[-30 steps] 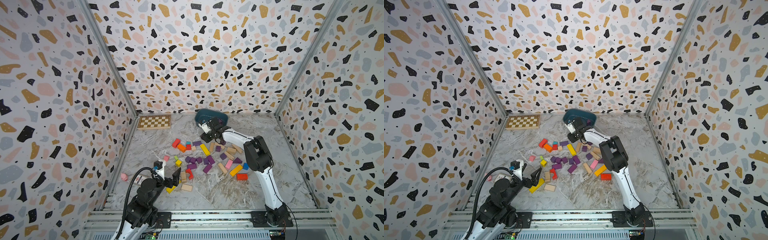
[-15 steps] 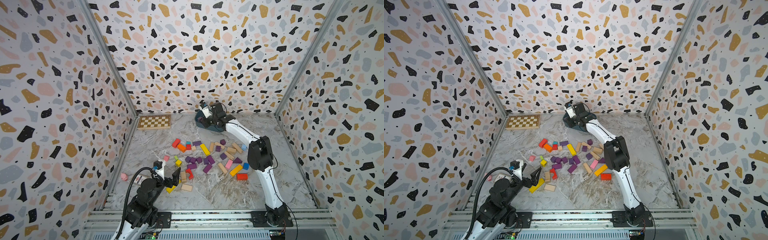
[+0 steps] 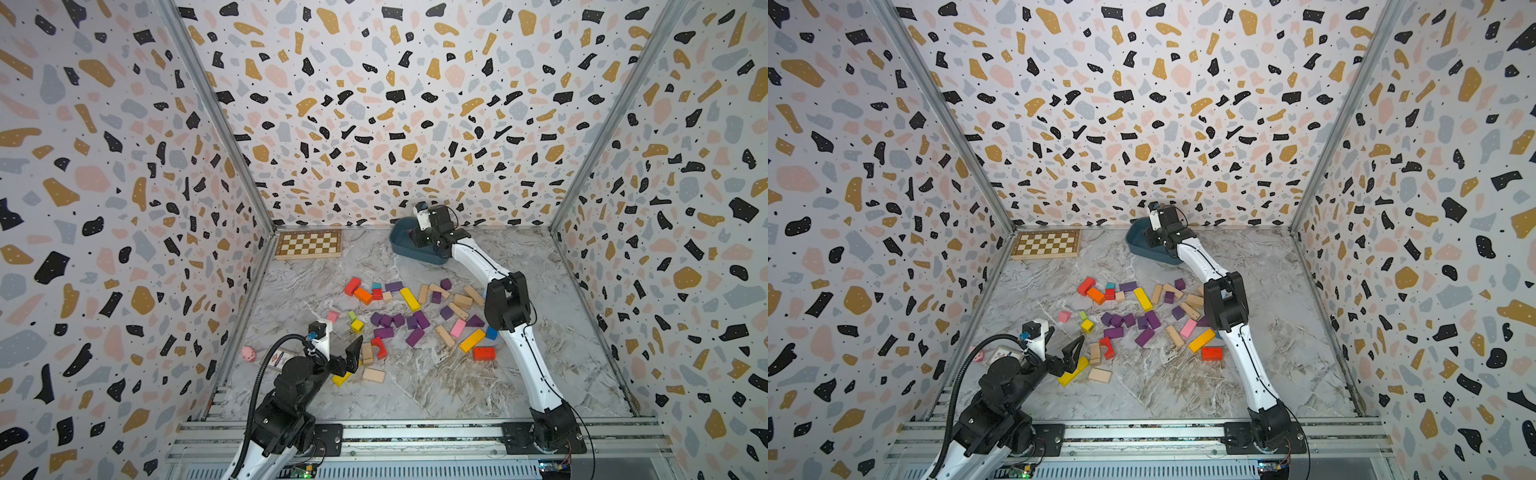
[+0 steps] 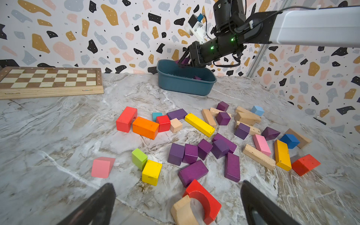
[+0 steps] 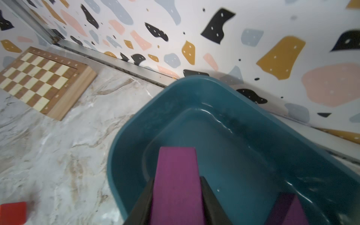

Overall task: Pick purple bricks into the storage bin
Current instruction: Adjust the storage box at the center of the board.

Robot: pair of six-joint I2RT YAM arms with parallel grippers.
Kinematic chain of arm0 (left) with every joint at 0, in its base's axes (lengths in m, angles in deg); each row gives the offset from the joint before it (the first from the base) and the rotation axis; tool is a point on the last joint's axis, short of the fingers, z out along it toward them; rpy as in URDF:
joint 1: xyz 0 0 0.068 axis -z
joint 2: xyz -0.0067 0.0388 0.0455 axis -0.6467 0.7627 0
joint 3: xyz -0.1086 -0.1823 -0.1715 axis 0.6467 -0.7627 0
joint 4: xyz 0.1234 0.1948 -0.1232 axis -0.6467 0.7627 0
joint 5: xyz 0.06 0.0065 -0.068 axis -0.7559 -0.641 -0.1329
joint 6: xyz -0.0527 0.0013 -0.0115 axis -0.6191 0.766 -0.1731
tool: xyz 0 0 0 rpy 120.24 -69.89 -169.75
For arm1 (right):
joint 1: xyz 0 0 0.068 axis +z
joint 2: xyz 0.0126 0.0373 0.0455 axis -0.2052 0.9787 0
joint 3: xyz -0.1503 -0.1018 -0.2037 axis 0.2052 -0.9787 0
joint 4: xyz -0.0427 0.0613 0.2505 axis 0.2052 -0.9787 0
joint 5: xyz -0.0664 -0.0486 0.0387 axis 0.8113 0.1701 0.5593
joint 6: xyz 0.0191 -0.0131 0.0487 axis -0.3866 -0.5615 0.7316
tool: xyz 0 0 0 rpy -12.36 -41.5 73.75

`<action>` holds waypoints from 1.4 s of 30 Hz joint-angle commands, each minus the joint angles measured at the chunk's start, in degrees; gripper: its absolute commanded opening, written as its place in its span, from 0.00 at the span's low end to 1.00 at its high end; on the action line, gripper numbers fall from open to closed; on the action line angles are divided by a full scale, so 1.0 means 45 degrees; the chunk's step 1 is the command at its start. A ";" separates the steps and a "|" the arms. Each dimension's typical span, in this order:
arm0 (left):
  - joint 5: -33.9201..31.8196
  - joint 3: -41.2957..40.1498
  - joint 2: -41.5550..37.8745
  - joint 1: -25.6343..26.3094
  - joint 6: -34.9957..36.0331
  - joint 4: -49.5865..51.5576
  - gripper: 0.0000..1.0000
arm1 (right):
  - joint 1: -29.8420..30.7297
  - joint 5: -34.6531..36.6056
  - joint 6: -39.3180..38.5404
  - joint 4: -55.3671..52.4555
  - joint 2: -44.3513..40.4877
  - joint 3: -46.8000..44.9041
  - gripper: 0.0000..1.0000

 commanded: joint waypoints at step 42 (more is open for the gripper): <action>-0.0184 -0.0100 0.1576 0.0026 -0.0087 -0.1156 0.99 | -0.0222 0.0586 0.0539 -0.0501 -0.2167 -0.2303 0.09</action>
